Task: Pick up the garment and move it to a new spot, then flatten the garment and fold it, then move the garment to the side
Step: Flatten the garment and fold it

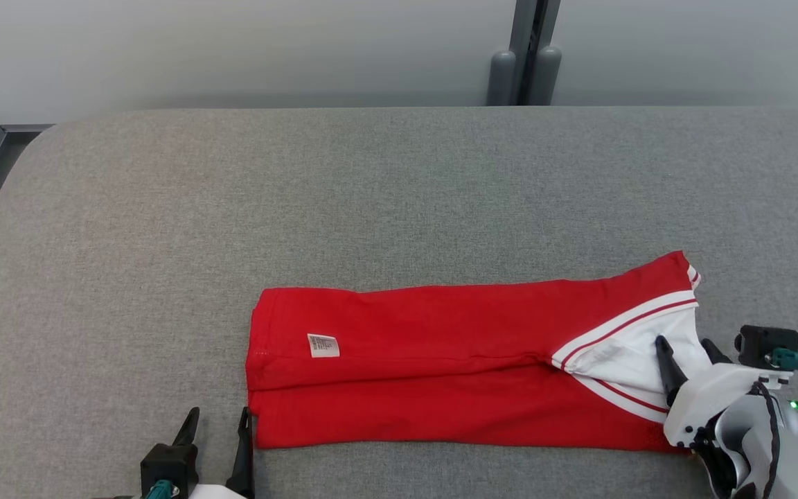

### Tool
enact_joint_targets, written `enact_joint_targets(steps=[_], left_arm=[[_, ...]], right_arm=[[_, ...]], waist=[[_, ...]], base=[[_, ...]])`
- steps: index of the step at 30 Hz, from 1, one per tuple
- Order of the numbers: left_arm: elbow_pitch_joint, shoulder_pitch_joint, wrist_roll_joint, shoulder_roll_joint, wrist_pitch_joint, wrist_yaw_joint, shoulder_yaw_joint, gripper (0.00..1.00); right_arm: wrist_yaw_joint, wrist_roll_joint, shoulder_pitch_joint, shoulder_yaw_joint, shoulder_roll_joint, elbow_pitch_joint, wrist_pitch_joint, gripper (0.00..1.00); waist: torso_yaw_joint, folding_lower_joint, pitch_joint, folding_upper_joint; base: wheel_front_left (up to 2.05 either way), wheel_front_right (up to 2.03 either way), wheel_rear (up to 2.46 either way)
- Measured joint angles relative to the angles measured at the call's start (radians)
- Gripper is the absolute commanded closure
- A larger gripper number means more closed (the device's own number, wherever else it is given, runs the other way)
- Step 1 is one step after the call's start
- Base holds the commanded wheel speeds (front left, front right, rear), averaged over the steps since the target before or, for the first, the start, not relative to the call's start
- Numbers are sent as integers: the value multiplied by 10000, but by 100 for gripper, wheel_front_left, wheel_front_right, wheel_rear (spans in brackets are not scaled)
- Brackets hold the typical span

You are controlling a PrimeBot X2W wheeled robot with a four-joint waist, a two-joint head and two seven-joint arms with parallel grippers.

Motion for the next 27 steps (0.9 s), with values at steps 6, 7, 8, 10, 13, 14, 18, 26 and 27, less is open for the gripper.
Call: enact_joint_targets(steps=[6, 7, 8, 10, 13, 14, 18, 26, 27], left_arm=[[21, -113, -130, -4, 0, 12, -98, 0], [23, -134, -167, -6, 0, 17, -121, 0], [25, -150, -224, -8, 0, 21, -146, 0], [46, -174, -276, -8, 0, 44, -205, 0], [48, -202, -288, -12, 0, 86, -274, 0], [48, -219, -303, -10, 0, 98, -290, 0], [98, -311, -374, -13, 0, 109, -368, 0], [251, -309, -460, -13, 0, 130, -487, 0], [261, -307, -462, -12, 0, 130, -493, 0]], right_arm=[[-13, 583, -316, 748, -127, 146, 593, 66], [-12, 665, -335, 880, -167, 132, 625, 100], [-10, 765, -345, 986, -190, 105, 663, 100], [10, 953, -372, 1168, -249, 71, 688, 100], [31, 1162, -384, 1216, -347, 61, 407, 100], [36, 1239, -393, 1164, -384, 77, 196, 100], [13, 1260, -590, 752, -746, 324, -520, 100], [4, 846, -733, 332, -623, -236, -846, 100], [4, 825, -686, 349, -539, -512, -861, 100]], waist=[[-49, -1, 91, 0], [-62, -1, 95, 0], [-74, -1, 97, 0], [-98, 0, 97, 0], [-123, -1, 100, 0], [-127, -1, 101, 0], [-126, -1, 72, 0], [-167, -1, -63, 0], [-188, -1, -86, 0]], base=[[0, 0, 0], [0, 0, 0], [0, 0, 0], [0, 0, 0], [0, 0, 0], [0, 0, 0], [0, 0, 0], [0, 0, 0], [0, 0, 0]])
